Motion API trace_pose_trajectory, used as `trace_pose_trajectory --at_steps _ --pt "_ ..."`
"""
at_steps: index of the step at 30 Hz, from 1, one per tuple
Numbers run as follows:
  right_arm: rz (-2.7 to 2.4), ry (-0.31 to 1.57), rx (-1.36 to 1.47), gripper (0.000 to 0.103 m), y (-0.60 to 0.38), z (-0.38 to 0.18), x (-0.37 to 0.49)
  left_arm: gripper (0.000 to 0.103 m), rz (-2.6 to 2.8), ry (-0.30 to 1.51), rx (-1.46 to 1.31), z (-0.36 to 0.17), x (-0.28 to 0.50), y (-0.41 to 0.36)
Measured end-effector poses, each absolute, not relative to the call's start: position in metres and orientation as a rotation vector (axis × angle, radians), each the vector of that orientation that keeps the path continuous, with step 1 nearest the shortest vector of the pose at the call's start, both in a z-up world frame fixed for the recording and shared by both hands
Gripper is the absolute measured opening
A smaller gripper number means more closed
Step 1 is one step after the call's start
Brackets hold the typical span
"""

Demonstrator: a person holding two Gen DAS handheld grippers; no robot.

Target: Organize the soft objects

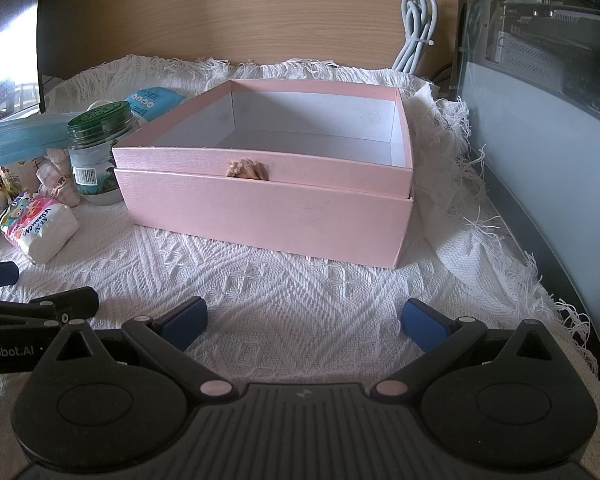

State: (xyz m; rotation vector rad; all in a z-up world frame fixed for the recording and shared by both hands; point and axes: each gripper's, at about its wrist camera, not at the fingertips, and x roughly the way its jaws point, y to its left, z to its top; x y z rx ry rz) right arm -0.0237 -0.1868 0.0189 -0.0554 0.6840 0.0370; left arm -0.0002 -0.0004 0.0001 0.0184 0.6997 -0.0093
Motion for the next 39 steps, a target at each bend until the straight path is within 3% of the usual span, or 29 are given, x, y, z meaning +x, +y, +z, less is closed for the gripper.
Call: trace_pose_trajectory --at_steps 39 --pt "0.038 0.684 -0.054 0.103 -0.1869 0.0186 -0.023 0.103 0.002 0.697 0.017 -0.0006 -0.004 0.0024"
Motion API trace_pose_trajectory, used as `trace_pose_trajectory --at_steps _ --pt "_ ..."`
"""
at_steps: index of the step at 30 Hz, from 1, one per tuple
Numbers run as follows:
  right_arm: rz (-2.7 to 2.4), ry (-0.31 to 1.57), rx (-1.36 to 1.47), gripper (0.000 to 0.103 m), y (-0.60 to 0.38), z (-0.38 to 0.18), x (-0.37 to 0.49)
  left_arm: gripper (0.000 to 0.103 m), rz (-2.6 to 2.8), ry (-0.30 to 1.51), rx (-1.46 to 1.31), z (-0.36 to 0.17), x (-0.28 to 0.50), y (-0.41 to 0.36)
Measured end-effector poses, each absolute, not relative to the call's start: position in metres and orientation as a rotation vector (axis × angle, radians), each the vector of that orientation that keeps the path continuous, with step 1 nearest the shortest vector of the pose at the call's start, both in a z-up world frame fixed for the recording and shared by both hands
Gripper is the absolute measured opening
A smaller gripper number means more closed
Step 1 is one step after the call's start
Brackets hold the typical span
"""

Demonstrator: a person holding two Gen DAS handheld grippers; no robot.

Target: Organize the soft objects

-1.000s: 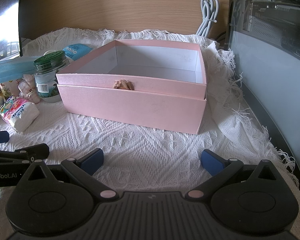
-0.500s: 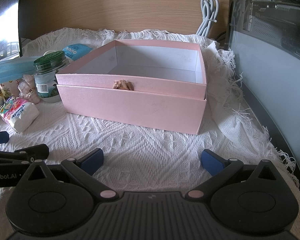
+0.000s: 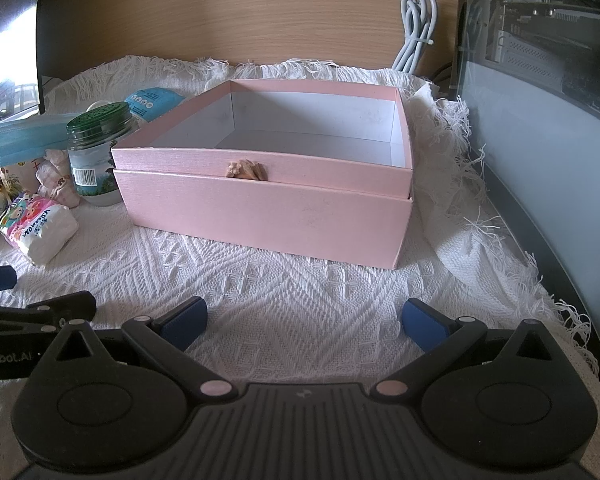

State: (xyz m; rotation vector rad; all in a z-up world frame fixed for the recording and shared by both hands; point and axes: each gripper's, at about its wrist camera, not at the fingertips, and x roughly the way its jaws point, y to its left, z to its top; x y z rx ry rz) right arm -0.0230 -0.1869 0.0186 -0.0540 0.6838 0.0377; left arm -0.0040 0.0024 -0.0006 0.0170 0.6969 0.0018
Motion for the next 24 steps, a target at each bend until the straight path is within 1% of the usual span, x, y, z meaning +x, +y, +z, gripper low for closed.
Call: trace_pose_trajectory --at_steps 6,9,12,13,16,18,19,21,23,24 --pt "0.053 0.699 -0.056 0.103 -0.19 0.016 -0.024 0.102 -0.013 0.704 0.012 0.001 -0.003 0.002" --pt "0.075 0.782 -0.049 0.103 -0.195 0.021 -0.019 0.102 -0.067 0.722 -0.017 0.005 -0.005 0.009" --pt "0.09 0.872 -0.088 0.103 -0.194 0.027 -0.014 0.102 -0.164 0.757 -0.133 0.017 -0.008 0.029" --pt "0.094 0.891 -0.092 0.103 -0.193 0.028 -0.013 0.102 -0.192 0.763 -0.18 0.025 -0.011 0.042" --pt "0.11 0.926 -0.102 0.103 -0.191 0.03 -0.008 0.102 -0.173 0.703 -0.232 0.052 -0.027 0.076" --pt "0.128 0.947 -0.118 0.103 -0.187 0.032 -0.004 0.102 -0.148 0.631 -0.242 0.077 -0.043 0.113" --pt "0.116 0.944 -0.127 0.101 -0.184 0.034 -0.003 0.102 -0.114 0.585 -0.229 0.089 -0.048 0.136" --pt "0.053 0.871 -0.15 0.095 -0.172 0.043 -0.009 0.102 -0.006 0.506 -0.203 0.107 -0.052 0.186" --pt "0.037 0.763 -0.168 0.095 -0.153 0.063 -0.021 0.102 0.142 0.46 -0.198 0.117 -0.045 0.24" --pt "0.049 0.719 -0.17 0.095 -0.145 0.072 -0.026 0.102 0.238 0.464 -0.22 0.119 -0.038 0.27"
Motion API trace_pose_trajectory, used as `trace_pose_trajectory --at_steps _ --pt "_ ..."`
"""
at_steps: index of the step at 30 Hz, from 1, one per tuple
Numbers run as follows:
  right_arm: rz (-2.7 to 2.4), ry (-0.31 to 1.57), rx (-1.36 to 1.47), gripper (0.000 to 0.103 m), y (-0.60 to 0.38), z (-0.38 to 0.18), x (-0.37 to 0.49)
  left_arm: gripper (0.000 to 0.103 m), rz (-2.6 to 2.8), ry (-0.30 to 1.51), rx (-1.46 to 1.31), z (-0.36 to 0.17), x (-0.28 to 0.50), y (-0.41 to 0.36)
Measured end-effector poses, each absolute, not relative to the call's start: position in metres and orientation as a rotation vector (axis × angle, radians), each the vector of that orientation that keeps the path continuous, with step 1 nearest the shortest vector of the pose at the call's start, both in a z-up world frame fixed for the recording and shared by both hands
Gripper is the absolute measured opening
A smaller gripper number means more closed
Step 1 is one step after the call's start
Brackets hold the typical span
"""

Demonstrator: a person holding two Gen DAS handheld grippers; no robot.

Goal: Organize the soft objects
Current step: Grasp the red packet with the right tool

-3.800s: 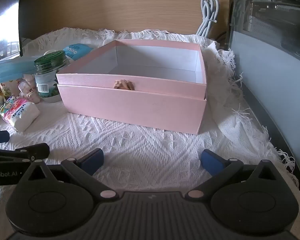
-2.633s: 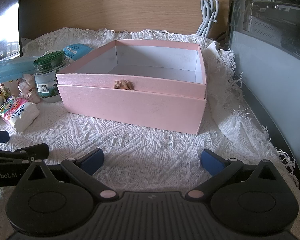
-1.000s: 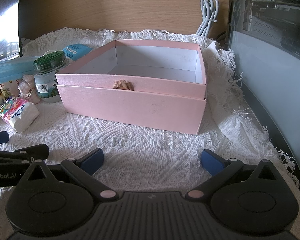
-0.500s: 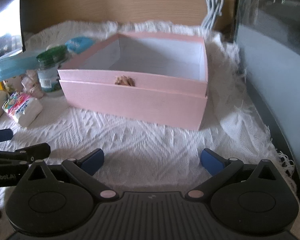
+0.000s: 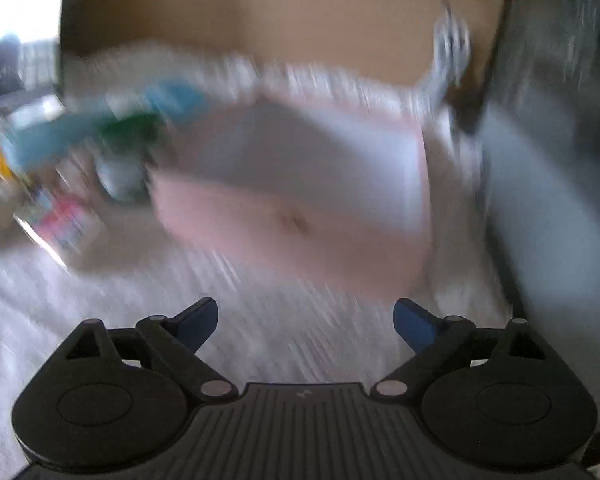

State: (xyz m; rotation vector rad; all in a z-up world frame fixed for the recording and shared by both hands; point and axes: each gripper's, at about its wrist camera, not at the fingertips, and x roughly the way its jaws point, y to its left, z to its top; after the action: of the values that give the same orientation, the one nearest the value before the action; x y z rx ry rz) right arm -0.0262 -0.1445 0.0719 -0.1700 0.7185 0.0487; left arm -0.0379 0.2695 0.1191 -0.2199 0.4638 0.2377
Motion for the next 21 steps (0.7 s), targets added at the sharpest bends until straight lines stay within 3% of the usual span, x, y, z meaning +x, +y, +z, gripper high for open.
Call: trace_pose_trajectory --at_steps 4,10,18,19,21 --pt "0.099 0.574 -0.188 0.096 -0.104 0.106 -0.033 0.102 0.482 0.483 -0.439 0.107 -0.011 0.38" --pt "0.191 0.515 -0.181 0.096 -0.048 0.138 -0.024 0.102 0.521 0.607 -0.618 0.073 0.038 0.441" --pt "0.358 0.43 -0.164 0.096 0.054 0.182 -0.004 0.101 0.456 0.666 -0.294 0.055 0.052 0.411" --pt "0.384 0.43 -0.158 0.096 0.068 0.183 0.001 0.099 0.44 0.641 -0.272 0.053 0.044 0.41" --pt "0.43 0.443 -0.149 0.096 0.098 0.182 0.011 0.056 0.429 0.586 -0.213 0.05 0.032 0.412"
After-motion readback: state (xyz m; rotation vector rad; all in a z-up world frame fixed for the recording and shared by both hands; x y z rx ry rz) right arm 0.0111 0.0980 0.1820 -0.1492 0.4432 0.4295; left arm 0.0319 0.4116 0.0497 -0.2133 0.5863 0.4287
